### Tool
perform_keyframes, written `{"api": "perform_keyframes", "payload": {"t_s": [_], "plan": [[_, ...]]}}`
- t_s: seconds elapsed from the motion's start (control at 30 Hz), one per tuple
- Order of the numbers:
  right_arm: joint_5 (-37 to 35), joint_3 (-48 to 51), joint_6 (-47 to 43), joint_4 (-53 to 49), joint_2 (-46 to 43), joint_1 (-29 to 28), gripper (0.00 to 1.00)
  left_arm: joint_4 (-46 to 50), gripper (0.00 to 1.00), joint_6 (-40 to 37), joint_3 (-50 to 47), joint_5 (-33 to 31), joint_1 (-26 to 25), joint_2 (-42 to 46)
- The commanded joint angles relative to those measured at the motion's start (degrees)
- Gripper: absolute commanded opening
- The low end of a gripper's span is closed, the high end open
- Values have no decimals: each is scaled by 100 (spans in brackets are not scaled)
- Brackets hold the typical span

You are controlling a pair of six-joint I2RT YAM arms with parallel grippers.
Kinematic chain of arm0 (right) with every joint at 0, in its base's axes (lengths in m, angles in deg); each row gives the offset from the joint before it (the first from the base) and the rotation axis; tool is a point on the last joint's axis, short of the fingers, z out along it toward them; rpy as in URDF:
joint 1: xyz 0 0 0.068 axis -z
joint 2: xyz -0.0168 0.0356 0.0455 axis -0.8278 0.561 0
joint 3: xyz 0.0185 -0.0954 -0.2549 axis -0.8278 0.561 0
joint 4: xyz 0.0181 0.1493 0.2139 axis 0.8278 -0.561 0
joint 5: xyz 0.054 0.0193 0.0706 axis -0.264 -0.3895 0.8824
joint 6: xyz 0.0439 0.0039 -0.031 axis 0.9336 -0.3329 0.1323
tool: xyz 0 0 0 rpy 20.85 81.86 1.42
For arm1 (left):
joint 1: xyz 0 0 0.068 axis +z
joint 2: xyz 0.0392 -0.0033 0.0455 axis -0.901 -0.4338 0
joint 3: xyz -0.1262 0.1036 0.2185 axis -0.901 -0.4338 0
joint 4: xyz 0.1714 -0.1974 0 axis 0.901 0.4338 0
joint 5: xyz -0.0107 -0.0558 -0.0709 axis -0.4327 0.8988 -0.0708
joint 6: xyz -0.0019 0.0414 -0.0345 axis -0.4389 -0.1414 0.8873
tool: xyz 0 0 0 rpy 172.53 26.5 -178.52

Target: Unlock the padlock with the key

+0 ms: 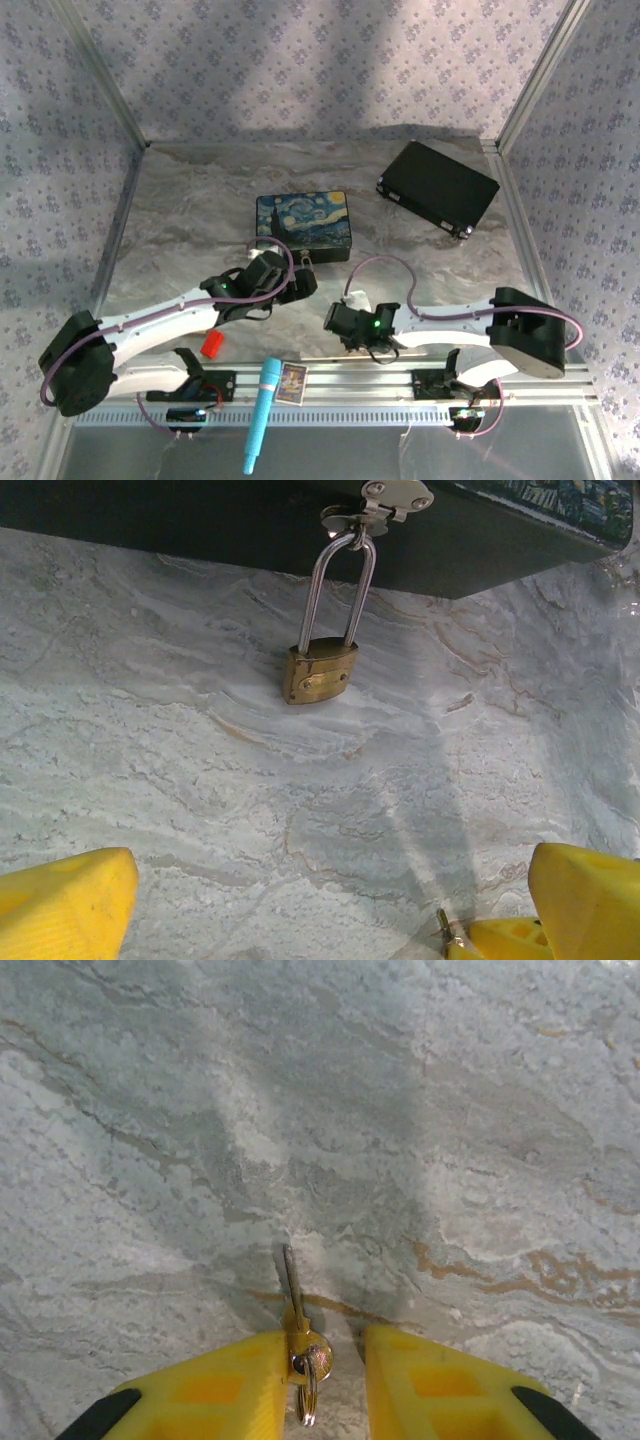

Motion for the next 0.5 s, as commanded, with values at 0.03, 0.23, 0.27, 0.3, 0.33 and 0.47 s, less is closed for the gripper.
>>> {"api": "perform_keyframes", "payload": {"t_s": [0.03, 0.23, 0.27, 0.3, 0.33, 0.47], "plan": [[321, -128, 321, 150, 435, -253, 11, -106, 100, 97, 49, -94, -66, -54], [311, 73, 379, 389, 347, -234, 1, -78, 99, 132, 77, -140, -69, -60], [310, 143, 318, 477, 207, -184, 0, -101, 97, 149, 64, -138, -83, -63], [321, 220, 237, 568, 72, -136, 0, -148, 93, 158, 47, -109, -97, -63], [348, 308, 131, 683, -107, -40, 0, -270, 87, 158, 7, -39, -104, -50], [523, 469, -425, 882, -768, 329, 0, -1001, 72, 309, -203, 340, -164, -27]]}}
